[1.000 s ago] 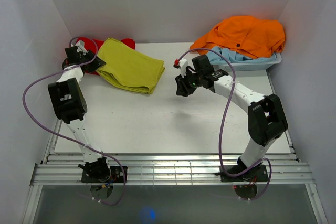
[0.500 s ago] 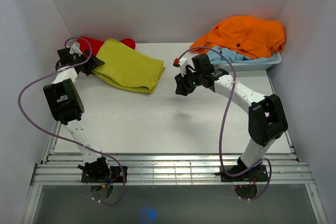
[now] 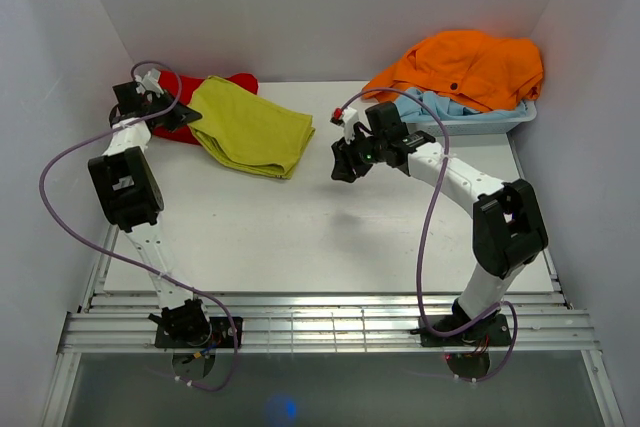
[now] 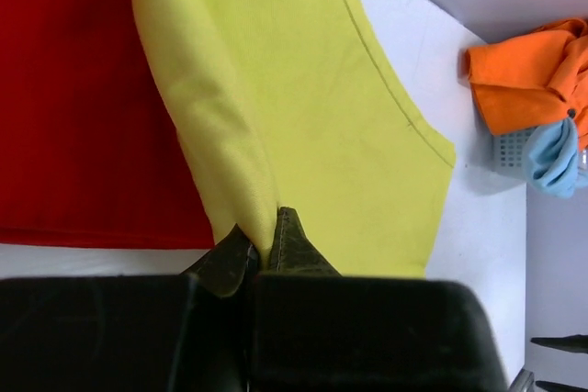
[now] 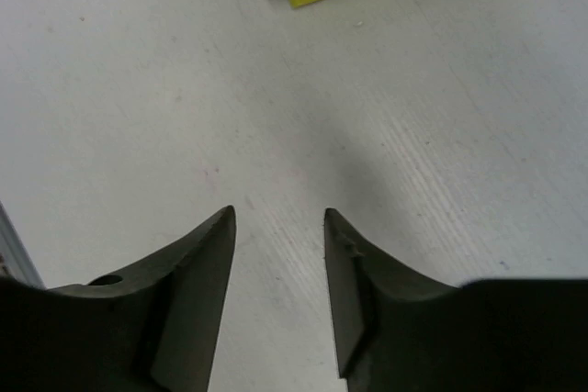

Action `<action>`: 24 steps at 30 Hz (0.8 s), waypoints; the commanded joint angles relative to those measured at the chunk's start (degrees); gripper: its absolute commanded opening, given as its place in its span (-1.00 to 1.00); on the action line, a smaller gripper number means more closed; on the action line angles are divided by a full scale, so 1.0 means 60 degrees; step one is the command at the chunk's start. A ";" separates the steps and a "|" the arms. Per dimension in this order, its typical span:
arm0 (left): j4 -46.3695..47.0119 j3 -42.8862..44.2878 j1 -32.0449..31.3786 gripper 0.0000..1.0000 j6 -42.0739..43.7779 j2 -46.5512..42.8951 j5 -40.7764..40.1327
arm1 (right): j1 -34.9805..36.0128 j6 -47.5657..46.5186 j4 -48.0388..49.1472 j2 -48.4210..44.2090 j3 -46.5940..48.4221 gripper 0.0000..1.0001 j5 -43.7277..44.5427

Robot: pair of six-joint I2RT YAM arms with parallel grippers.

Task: Fold and stack the trousers
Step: Neatly place the folded trousers to the corner

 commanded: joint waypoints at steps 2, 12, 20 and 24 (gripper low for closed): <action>0.0000 0.0449 -0.0249 -1.00 0.0147 -0.0191 0.0234 | -0.0153 0.1712 0.1253 0.0675 0.0036 0.17 -0.0272; 0.0117 0.0011 -0.0249 -1.00 0.0616 -0.0644 0.0601 | -0.0315 0.9006 0.6217 0.2742 -0.0475 0.67 -0.0699; 0.0367 -0.0474 -0.0366 -1.00 0.1683 -0.1319 0.0703 | 0.0270 1.0989 0.7863 0.5347 0.1938 0.83 -0.0143; -0.0014 -0.0035 -0.0716 -1.00 0.2899 -0.1187 0.0470 | 0.0534 1.0988 0.7950 0.6228 0.2570 0.59 0.0254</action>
